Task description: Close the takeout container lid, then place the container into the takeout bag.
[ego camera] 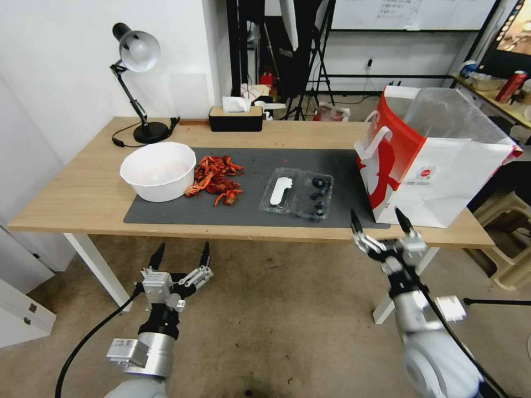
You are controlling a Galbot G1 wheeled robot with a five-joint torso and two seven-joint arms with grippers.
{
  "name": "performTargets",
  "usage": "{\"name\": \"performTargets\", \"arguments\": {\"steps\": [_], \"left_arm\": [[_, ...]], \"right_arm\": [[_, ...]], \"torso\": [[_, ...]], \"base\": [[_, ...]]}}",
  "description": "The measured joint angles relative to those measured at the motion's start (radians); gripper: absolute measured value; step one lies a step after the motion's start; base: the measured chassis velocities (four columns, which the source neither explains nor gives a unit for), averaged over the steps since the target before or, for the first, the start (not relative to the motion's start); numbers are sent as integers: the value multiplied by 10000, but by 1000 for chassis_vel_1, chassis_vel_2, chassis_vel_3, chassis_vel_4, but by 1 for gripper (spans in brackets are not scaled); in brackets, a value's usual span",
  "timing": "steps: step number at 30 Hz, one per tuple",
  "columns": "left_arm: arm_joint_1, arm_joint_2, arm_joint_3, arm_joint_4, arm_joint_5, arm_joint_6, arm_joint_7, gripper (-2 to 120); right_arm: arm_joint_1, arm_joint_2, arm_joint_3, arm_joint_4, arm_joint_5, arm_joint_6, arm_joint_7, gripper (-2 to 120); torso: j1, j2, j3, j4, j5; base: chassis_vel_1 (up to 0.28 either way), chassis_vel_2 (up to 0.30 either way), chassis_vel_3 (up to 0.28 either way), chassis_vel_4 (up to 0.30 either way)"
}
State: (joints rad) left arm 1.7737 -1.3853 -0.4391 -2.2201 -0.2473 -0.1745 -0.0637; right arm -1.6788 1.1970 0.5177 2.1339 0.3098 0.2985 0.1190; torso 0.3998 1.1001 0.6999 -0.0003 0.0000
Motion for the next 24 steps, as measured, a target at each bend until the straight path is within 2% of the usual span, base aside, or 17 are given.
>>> {"name": "performTargets", "arguments": {"steps": [3,9,13,15,17,19,20,21,22,24], "left_arm": [[-57,34,114,83,-12,14,17,100],[-125,88,185,235,-159,19,28,100],[-355,327,399,300,-861,180,28,100],[-477,573,609,18,-1946,456,27,100],[-494,618,636,-81,-2228,494,28,100],[-669,856,794,-388,-3378,709,7,100],[-944,1068,979,-524,-4079,921,-46,100],[-944,1068,979,-524,-4079,921,-46,100],[-1231,1280,1185,-646,-4745,1112,-128,100],[-1756,1647,1637,-750,-5946,1322,-418,100]], "right_arm": [[-517,311,26,-118,-1,295,-252,100],[-616,475,-121,-249,-86,358,-312,100],[-704,574,-241,-251,-204,366,-316,100],[-540,497,-416,-283,-237,286,-297,100],[-392,425,-514,-335,-232,224,-282,100],[-79,268,-677,-462,-218,103,-271,100],[-87,236,-683,-477,-212,73,-260,100],[-87,236,-683,-477,-212,73,-260,100],[-140,232,-662,-468,-210,60,-253,100],[-280,234,-582,-403,-208,46,-257,100]], "torso": [[0,0,0,2,0],[0,0,1,6,0],[1,0,1,2,-2],[0,0,1,-2,-3],[0,0,1,-1,-1],[2,-1,1,15,6],[3,-1,2,9,-2],[3,-1,2,9,-2],[4,-1,2,-1,-2],[3,-1,2,1,1]], "base": [[0,0,0,0],[0,0,0,0],[0,0,0,0],[0,0,0,0],[0,0,0,0],[0,0,0,0],[0,0,0,0],[0,0,0,0],[0,0,0,0],[0,0,0,0]]}}
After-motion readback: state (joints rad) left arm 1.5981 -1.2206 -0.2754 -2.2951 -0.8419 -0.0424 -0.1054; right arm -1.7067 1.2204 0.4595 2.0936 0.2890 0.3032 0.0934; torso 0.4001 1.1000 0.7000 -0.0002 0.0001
